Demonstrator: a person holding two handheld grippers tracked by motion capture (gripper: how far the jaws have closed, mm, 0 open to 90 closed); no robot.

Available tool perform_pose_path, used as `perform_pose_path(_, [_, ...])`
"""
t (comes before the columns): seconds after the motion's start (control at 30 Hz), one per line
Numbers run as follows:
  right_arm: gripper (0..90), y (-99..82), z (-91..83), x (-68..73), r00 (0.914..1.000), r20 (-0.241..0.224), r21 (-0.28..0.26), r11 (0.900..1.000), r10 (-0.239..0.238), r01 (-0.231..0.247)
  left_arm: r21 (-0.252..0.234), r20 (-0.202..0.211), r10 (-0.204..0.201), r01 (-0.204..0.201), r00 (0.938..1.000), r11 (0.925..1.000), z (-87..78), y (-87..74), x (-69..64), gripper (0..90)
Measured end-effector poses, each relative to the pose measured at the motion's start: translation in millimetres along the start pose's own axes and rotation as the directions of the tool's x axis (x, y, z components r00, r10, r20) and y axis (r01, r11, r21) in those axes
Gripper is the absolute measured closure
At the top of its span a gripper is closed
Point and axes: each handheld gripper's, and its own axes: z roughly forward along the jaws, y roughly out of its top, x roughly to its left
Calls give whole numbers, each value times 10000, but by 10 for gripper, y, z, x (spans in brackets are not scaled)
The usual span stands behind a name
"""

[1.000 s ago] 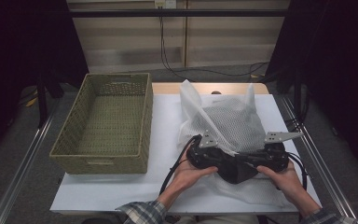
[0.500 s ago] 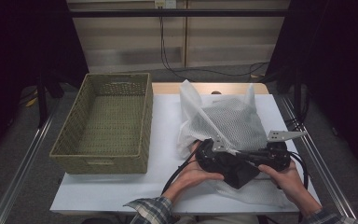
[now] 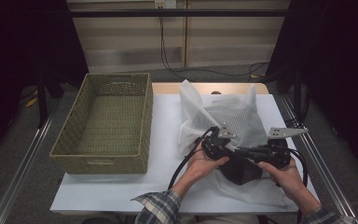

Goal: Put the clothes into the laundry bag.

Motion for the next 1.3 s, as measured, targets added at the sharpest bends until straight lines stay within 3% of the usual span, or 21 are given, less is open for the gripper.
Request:
perform_pose_path(0.03, [886,8,-14,-6,10000,-32,-75,9999,80,-80,243,-198,178,-173,9996,9996,10,30,1,800])
perform_pose_path(0.17, [886,14,-35,25,9996,-257,-111,9999,89,-92,303,-823,-470,496,9955,9983,159,-8,156,806])
perform_pose_path(0.2, [886,17,-34,41,9997,-246,-66,10000,17,-18,43,-974,-752,760,9924,9971,189,-13,197,807])
perform_pose_path(0.27, [887,29,-31,71,9993,-378,-91,10000,-2,-1,-147,-1525,-893,881,9843,9960,194,34,253,808])
perform_pose_path(0.33, [887,39,-27,71,9992,-402,-224,9997,59,-68,-265,-2089,-767,728,9749,9970,177,112,278,807])
perform_pose_path(0.4, [887,39,-24,51,9993,-356,-253,9996,131,-140,-463,-2222,-810,725,9716,9963,185,137,328,806])
perform_pose_path(0.43, [887,33,-22,38,9990,-387,-268,9994,210,-221,-327,-2459,-730,670,9665,9972,208,113,362,806])
perform_pose_path(0.53, [887,-4,6,16,9988,-437,4,9997,228,-228,188,-2187,-965,1030,9710,9945,337,-32,405,794])
perform_pose_path(0.6, [887,-55,54,4,9993,-347,403,9992,99,-85,555,-1905,-893,1016,9776,9933,386,-127,396,765])
perform_pose_path(0.63, [887,-81,76,-5,9995,-304,569,9984,84,-67,414,-1818,-918,1009,9790,9940,374,-156,389,748])
perform_pose_path(0.73, [887,-135,97,-46,9998,-160,772,9970,103,-91,492,-1324,-825,896,9878,9948,276,-174,363,660])
perform_pose_path(1.0, [887,-153,132,-91,9997,31,833,9963,231,-233,132,-904,-930,945,9916,9954,-100,-315,232,368])
perform_pose_path(1.23, [887,-147,130,-114,9995,137,792,9964,282,-292,-67,-566,-445,441,9974,9990,-441,-463,18,271])
perform_pose_path(1.3, [887,-144,130,-120,9994,162,795,9963,320,-332,-131,-186,-360,358,9992,9993,-459,-477,-50,241])
